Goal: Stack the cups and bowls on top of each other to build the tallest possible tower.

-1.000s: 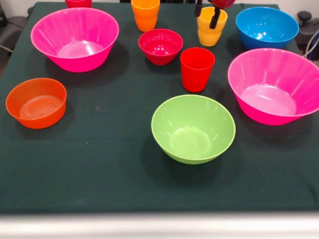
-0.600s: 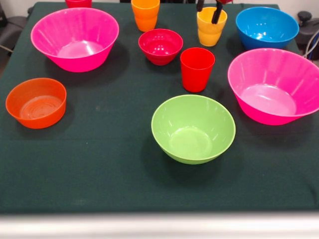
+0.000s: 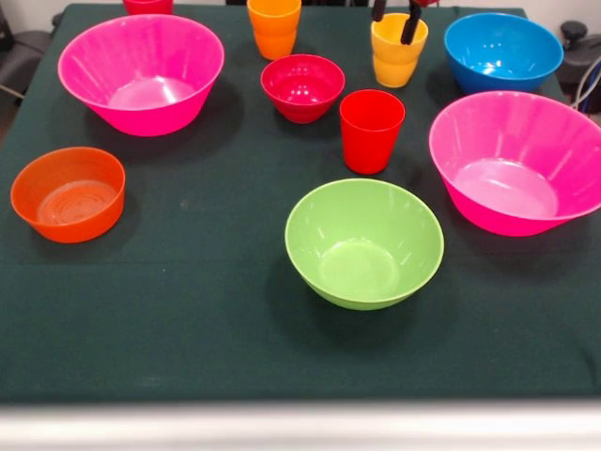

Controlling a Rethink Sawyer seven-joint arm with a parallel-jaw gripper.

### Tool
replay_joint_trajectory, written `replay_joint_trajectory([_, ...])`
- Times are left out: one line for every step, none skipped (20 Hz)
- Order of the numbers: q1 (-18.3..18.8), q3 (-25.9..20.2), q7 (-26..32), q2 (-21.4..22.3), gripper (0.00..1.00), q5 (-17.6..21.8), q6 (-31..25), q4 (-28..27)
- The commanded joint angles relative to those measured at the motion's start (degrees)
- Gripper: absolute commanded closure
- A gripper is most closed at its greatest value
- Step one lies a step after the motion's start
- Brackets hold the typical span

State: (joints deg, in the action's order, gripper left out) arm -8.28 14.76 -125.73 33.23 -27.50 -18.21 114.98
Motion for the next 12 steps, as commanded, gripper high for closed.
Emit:
replay_joint_trajectory([0.68, -6.41, -8.66, -1.92, 0.0, -1.0, -0.06, -3.58])
replay_joint_trajectory([0.74, -6.71, -8.7, -2.05, 0.0, -1.06, 0.43, -3.42])
replay_joint_trajectory([0.71, -6.73, -8.77, -2.03, 0.0, -1.08, 0.44, -3.42])
replay_joint_trajectory([0.83, -7.04, -8.81, -2.1, 0.0, -1.15, 0.88, -3.17])
replay_joint_trajectory([0.91, -7.33, -8.88, -2.11, 0.0, -1.25, 1.22, -3.02])
replay_joint_trajectory([0.98, -7.62, -8.95, -2.13, 0.0, -1.34, 1.56, -2.87])
replay_joint_trajectory([0.87, -7.65, -9.11, -2.09, 0.0, -1.43, 1.52, -2.84])
replay_joint_trajectory([0.65, -7.85, -9.38, -2.25, 0.0, -1.61, 1.57, -2.92])
replay_joint_trajectory([0.45, -7.77, -9.61, -2.24, 0.0, -1.72, 1.37, -3.04])
replay_joint_trajectory([0.25, -7.69, -9.83, -2.23, 0.0, -1.82, 1.18, -3.17])
replay_joint_trajectory([0.17, -7.71, -9.97, -2.17, 0.0, -1.9, 1.2, -3.11])
replay_joint_trajectory([-0.08, -7.51, -10.11, -2.47, 0.0, -1.95, 0.9, -3.63])
